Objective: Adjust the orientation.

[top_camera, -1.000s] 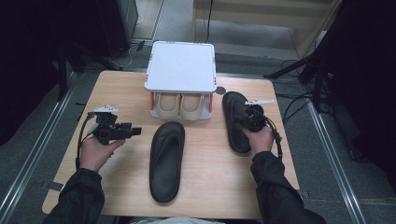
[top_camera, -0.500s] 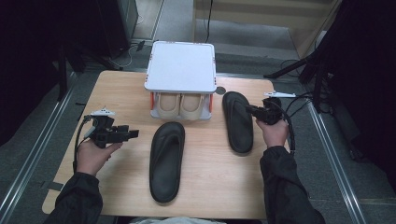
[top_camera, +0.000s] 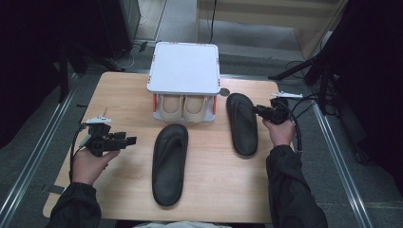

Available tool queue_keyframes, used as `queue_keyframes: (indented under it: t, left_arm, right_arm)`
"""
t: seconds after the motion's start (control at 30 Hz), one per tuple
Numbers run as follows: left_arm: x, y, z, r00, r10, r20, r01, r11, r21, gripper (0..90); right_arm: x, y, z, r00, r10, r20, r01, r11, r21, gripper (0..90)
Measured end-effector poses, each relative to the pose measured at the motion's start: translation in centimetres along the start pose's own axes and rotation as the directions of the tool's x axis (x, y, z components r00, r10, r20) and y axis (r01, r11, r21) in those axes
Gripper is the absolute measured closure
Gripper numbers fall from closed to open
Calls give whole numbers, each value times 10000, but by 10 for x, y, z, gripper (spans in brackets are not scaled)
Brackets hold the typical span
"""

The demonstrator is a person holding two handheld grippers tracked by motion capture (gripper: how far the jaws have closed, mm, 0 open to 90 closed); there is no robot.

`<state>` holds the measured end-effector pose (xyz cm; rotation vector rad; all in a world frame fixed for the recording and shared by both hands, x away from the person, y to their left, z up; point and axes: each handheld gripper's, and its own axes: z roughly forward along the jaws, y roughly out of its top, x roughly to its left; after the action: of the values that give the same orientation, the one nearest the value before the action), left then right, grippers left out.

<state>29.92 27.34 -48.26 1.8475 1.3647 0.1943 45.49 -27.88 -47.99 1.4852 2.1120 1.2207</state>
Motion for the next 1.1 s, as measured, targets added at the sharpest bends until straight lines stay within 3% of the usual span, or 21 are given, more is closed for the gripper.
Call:
queue_keyframes:
  t: [0.63, 1.1]
  left_arm:
    - [3, -8, -8, 9997, -211, -151, 210, 9997, -84, 410]
    - [2, -7, -6, 9998, -141, -114, 141, 9999, -47, 410]
  right_arm:
    - [-6, -7, 32, 9997, 211, 80, -218, 9950, 974, 672]
    - [-1, -5, 34, 9987, 425, 289, -456, 9924, 1143, 717]
